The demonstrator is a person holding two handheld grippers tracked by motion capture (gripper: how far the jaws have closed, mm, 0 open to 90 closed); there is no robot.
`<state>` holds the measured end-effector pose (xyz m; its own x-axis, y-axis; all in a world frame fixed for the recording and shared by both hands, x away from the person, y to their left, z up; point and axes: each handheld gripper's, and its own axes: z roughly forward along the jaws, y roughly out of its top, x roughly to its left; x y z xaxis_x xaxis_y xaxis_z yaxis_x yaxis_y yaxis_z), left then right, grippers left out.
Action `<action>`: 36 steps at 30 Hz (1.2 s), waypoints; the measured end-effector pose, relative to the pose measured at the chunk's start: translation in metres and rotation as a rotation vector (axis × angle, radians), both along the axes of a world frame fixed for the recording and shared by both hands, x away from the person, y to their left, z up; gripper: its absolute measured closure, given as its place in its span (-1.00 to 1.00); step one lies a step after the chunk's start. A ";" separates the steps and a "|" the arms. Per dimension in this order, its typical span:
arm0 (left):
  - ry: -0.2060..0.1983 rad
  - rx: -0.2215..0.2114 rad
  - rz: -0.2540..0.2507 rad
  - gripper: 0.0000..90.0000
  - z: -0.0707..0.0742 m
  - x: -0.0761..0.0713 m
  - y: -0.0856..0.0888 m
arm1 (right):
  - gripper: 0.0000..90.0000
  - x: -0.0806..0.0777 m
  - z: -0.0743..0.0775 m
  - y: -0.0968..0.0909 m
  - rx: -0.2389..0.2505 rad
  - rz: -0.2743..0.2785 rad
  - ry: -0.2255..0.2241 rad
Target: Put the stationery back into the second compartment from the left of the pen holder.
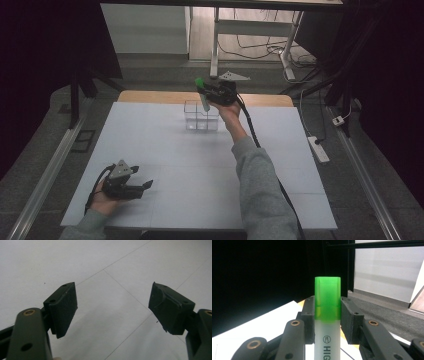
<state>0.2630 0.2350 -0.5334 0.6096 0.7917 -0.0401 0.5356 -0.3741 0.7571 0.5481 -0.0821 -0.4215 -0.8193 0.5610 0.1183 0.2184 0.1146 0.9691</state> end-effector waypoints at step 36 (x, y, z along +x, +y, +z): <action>0.004 0.010 -0.004 -0.49 -0.002 0.003 -0.003 | 0.07 -0.015 -0.001 -0.014 -0.126 0.021 0.050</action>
